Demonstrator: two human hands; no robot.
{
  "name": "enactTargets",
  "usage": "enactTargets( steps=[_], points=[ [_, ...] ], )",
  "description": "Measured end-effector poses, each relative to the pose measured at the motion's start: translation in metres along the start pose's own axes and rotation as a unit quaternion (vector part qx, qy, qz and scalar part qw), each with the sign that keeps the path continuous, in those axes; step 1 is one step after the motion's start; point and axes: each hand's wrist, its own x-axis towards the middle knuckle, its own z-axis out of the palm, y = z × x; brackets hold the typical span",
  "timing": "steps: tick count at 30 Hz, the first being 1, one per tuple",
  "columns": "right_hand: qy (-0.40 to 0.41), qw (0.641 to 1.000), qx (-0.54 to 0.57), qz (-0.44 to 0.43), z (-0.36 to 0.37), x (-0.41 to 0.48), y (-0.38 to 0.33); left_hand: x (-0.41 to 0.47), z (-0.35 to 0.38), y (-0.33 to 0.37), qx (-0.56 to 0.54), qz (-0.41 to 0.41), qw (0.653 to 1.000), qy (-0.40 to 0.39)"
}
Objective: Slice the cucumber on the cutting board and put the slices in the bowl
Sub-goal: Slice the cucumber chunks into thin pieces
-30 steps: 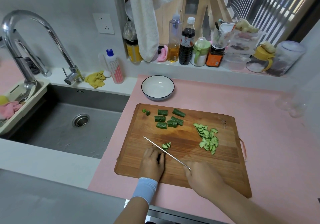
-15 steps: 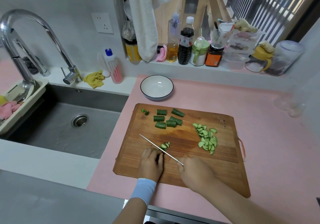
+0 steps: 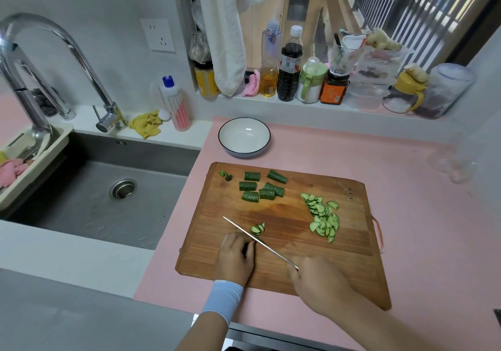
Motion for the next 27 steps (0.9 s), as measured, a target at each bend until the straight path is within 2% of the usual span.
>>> enactTargets(
  steps=[7,21,27],
  points=[
    [-0.035,0.999,-0.008,0.018,0.002,0.016,-0.01,-0.001,0.0,0.001,-0.01,-0.006,1.0,-0.001],
    [0.002,0.999,-0.027,-0.017,0.009,0.018,-0.011,-0.003,0.001,-0.002,0.004,-0.016,1.0,-0.003],
    [0.004,1.0,-0.009,-0.006,0.007,0.002,0.001,-0.001,0.0,-0.001,0.006,-0.015,1.0,-0.004]
  ],
)
